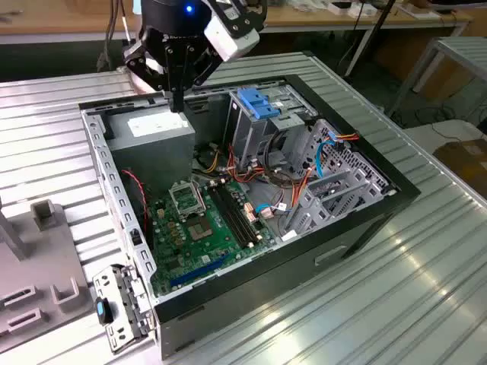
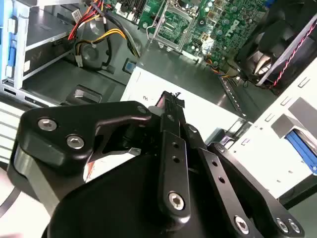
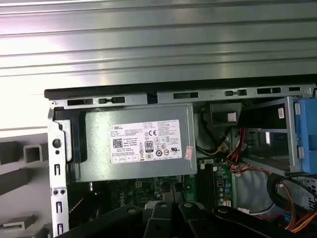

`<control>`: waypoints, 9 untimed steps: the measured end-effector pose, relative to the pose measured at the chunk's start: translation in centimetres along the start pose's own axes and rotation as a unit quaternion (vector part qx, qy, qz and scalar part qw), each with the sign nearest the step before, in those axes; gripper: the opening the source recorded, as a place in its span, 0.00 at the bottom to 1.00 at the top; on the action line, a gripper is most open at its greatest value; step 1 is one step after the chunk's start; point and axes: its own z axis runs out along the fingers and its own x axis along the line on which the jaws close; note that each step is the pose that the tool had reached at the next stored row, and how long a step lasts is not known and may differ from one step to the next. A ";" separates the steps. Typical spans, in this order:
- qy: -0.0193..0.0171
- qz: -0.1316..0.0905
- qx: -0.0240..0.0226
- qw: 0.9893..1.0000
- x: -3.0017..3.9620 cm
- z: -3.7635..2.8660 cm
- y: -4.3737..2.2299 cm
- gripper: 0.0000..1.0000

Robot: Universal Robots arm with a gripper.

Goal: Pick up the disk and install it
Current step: 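Reach for the disk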

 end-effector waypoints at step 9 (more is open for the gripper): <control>0.000 0.000 0.000 1.000 5.09 -0.14 -0.39 0.11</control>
